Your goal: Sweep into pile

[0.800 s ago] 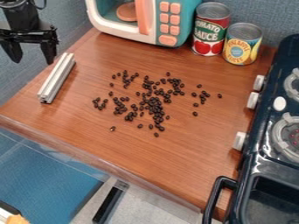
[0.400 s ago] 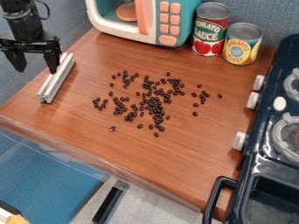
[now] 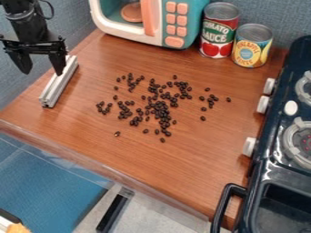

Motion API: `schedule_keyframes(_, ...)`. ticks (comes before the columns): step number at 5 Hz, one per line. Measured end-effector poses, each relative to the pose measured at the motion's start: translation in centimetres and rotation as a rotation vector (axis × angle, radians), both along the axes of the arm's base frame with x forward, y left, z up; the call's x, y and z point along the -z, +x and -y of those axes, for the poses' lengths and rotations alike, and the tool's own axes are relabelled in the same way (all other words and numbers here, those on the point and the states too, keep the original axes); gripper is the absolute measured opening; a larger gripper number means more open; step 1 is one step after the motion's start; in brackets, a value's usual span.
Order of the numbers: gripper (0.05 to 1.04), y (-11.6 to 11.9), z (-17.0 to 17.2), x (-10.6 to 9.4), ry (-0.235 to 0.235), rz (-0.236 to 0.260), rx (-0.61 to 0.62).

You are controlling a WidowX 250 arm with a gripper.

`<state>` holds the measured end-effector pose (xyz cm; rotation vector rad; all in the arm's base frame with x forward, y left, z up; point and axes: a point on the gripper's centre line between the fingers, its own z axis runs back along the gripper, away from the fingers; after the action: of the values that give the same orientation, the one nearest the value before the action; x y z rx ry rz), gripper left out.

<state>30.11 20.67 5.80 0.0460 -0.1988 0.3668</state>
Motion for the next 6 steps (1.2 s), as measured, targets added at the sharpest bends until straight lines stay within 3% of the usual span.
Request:
schedule_keyframes(2, 1.0, 1.7, 1.4, 0.8, -0.012, 0.019, -0.017)
schedule_keyframes(4, 1.0, 1.6, 0.5, 2.9, 0.047, -0.033, -0.057)
schedule_keyframes(5, 0.95, 1.8, -0.5, 3.3, 0.086, -0.06, -0.078)
schedule_keyframes(6, 0.667, 2.0, -0.3, 4.0, 0.091, -0.081, -0.076)
